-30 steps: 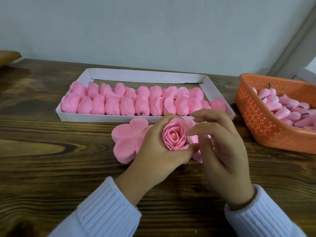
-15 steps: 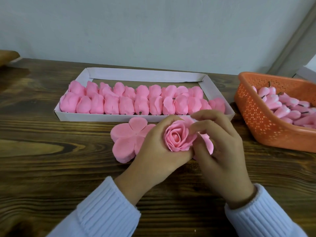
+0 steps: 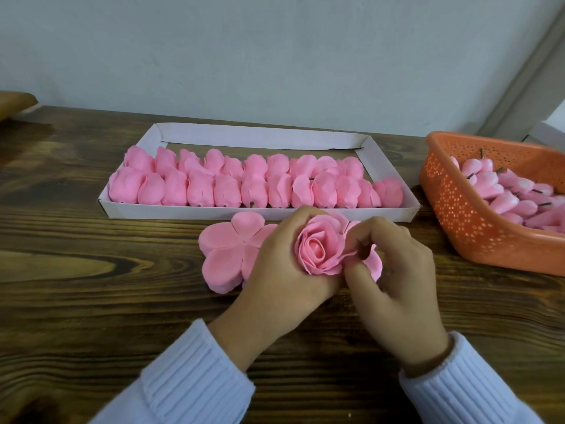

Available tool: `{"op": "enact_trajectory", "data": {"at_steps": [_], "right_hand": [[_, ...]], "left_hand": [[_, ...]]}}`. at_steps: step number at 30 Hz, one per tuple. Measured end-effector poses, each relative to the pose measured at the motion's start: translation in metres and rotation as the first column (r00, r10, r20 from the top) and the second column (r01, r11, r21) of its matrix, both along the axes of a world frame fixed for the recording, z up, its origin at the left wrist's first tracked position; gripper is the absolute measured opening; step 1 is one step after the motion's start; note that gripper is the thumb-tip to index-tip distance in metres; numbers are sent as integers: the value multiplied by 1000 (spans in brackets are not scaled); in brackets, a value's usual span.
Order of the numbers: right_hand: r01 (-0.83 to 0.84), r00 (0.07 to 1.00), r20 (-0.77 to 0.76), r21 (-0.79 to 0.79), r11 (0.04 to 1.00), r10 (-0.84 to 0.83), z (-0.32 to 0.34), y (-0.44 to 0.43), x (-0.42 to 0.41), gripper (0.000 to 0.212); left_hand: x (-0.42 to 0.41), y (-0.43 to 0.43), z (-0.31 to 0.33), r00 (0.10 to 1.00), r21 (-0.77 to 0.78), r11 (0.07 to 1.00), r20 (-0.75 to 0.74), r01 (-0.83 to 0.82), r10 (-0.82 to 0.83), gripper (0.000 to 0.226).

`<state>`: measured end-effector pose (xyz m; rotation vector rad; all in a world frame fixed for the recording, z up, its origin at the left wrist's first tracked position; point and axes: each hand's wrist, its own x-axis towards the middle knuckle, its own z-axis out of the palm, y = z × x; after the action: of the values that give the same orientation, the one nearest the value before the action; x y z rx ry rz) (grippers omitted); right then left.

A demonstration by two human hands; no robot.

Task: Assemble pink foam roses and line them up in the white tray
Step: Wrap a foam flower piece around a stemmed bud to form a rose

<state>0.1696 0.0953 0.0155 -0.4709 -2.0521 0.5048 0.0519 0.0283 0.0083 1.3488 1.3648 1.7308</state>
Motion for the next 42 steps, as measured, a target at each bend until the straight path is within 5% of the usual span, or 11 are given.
{"op": "enact_trajectory", "data": {"at_steps": [16,21,24,27,31,42], "right_hand": [[-71,992,-107,-72,995,63,-1,-2,1,15],[-228,945,-304,-343,911,122,-7,1,-2,24],[-206,963,-261,-553,808,67,-7,2,-5,11],[-229,973,-150,-726,648,175,-6,1,-7,21],[-301,915,-177,-897,324,361,-1,-8,-8,29],[-434,844,-432,-898,-70,317,-1,-8,-14,21]], "left_hand": [[1,1,3,1000,4,1000,27,6,-6,26],[0,-3,4,999,58,997,-25,-42,43,31],[0,-5,6,997,115,990,2,-80,80,34],[0,-6,8,994,144,985,70,-93,83,35],[0,-9,11,991,151,986,123,-76,57,34],[-3,-7,8,975,145,989,220,-21,-12,31]]}}
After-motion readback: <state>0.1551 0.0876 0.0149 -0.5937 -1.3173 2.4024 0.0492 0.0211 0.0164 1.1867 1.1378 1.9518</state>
